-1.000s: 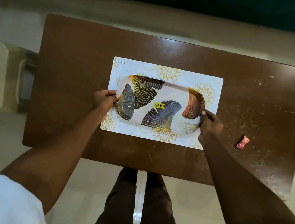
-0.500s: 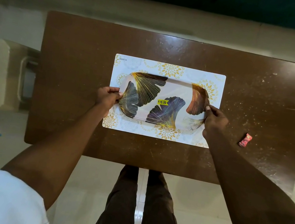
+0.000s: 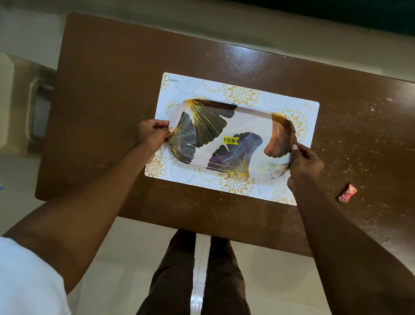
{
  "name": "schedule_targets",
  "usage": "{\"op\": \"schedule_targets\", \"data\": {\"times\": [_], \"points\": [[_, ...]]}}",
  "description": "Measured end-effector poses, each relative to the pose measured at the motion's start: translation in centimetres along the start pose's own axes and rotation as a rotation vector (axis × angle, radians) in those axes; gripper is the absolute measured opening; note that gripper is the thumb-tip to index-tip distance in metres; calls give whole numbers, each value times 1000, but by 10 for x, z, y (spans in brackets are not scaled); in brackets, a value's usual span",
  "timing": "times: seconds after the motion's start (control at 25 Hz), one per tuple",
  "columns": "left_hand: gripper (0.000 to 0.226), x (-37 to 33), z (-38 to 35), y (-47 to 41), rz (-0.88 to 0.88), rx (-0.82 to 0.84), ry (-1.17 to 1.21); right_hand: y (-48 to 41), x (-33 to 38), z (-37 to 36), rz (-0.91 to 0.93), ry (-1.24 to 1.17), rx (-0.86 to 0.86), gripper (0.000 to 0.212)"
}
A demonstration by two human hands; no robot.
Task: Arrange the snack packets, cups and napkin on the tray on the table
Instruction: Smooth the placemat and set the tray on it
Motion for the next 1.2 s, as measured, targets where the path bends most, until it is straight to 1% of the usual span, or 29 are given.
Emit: {"op": "schedule_targets", "data": {"times": [0.4,0.52,0.56,0.64,0.72,0.76,0.8,0.84,0.92,1.0,1.12,1.2], "points": [[35,-1,2,3,-10,24,-34,2,-1,0,-10,-8,-9,27],[38,-11,1,5,-8,51,-63,5,8,3,42,95,-3,31],[41,-20,0,7,-34,44,-144,10,14,5,85,180,2,36],[48,-42,-4,16,-164,6,-498,21,28,10,192,490,0,50],[53,-82,-18,38,-368,13,-852,42,57,12,340,954,2,64],[54,-102,-28,50,-454,34,-953,57,72,9,410,1121,20,69],[55,-133,-36,65,-549,50,-1015,76,100,6,500,1208,40,74],[54,-166,-44,82,-642,65,-1069,98,128,5,562,1238,54,77],[53,-240,-54,116,-796,59,-1103,146,194,6,662,1174,15,79],[53,-305,-50,145,-883,38,-1083,189,252,6,745,1118,-27,78],[59,-399,-13,198,-1009,-27,-1021,271,333,6,898,1016,-31,78],[64,-449,24,232,-1084,-105,-1004,324,378,11,992,960,-44,78]]}}
Point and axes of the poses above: each hand's wrist, its own y-axis away from the middle knuckle, its own z-axis out of the back of the hand, x = y × z, the point moved 4 cm from there along -y, towards the middle knuckle, and after that the axes turned 10 degrees about -z, right-handed, at the moved point
